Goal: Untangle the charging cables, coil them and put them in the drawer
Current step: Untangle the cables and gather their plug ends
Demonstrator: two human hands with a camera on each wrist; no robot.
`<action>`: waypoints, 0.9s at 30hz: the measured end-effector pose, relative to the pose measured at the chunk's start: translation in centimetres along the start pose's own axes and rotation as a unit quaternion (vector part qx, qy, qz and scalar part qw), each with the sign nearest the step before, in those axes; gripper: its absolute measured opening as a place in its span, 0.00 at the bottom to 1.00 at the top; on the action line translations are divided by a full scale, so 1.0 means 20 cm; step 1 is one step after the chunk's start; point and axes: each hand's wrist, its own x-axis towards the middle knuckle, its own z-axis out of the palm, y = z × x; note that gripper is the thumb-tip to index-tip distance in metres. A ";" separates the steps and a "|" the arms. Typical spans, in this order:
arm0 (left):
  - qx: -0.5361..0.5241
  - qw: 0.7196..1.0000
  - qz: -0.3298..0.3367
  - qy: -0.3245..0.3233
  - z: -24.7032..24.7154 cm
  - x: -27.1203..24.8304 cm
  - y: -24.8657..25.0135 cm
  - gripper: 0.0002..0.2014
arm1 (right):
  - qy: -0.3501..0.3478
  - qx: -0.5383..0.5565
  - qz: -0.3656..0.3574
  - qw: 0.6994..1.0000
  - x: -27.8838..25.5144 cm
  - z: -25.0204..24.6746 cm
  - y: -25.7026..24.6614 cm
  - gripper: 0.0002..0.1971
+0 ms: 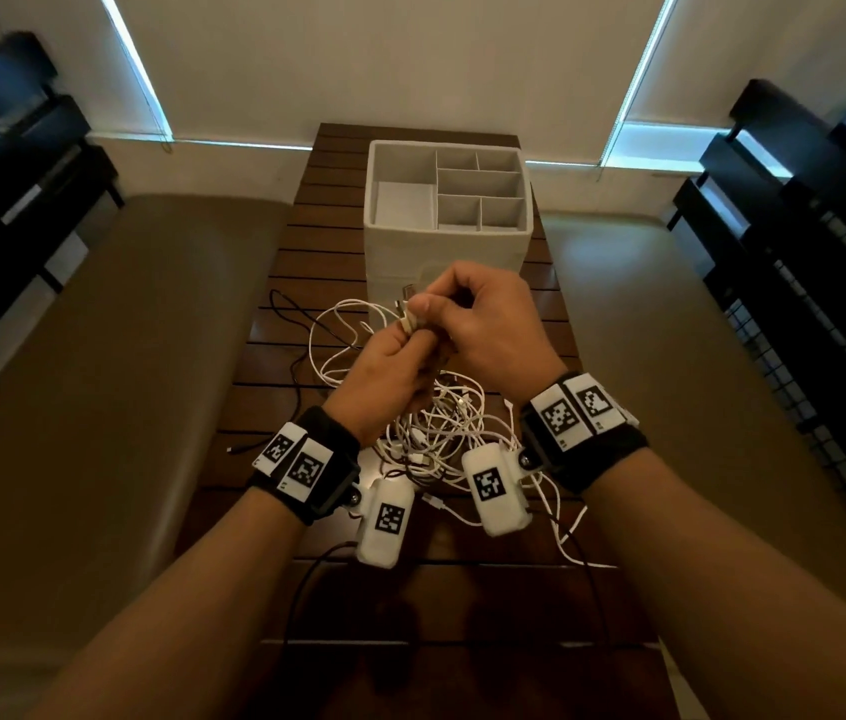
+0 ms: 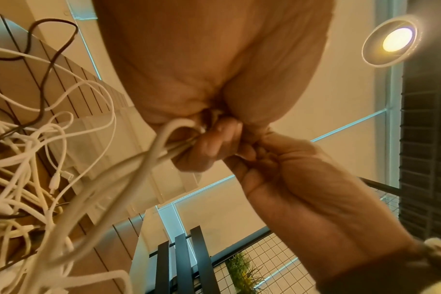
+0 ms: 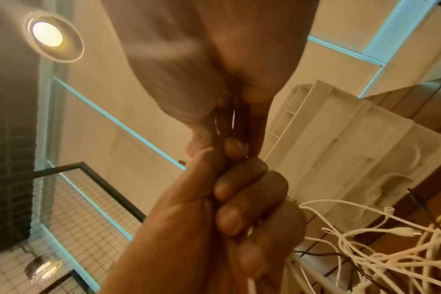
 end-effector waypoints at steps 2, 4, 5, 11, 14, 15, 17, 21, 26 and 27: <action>0.011 1.000 -0.003 0.007 0.00 0.00 0.00 0.17 | 0.027 -0.001 -0.004 1.000 0.00 0.03 -0.01 0.05; 0.011 1.000 -0.009 0.018 0.00 0.00 0.01 0.18 | 0.037 0.002 -0.005 0.999 0.00 0.05 -0.02 0.06; 0.007 1.000 -0.011 0.028 0.00 0.00 0.02 0.19 | 0.031 0.005 -0.005 1.000 0.00 0.05 -0.03 0.06; -0.026 0.998 -0.027 0.043 0.00 -0.01 0.01 0.20 | -0.054 -0.019 -0.035 0.998 -0.02 0.08 -0.01 0.14; -0.040 0.998 -0.020 0.051 -0.05 -0.01 0.04 0.19 | -0.040 0.050 0.006 0.998 -0.06 0.07 0.02 0.21; -0.047 0.997 -0.008 0.054 -0.07 -0.01 0.04 0.18 | -0.072 0.068 0.031 0.995 -0.08 0.08 0.02 0.26; -0.077 0.995 0.020 0.053 -0.08 0.00 0.05 0.17 | -0.175 0.081 0.075 0.978 -0.13 0.12 0.06 0.30; -0.216 0.976 0.032 0.027 -0.11 0.00 0.11 0.19 | -0.248 0.018 0.100 0.964 -0.23 0.16 0.14 0.24; -0.227 0.974 -0.014 0.002 -0.25 -0.05 0.12 0.20 | -0.222 -0.201 -0.012 0.954 -0.26 0.07 0.31 0.33; -0.212 0.977 -0.023 0.010 -0.30 -0.05 0.12 0.21 | -0.232 -0.232 -0.005 0.945 -0.27 0.02 0.35 0.30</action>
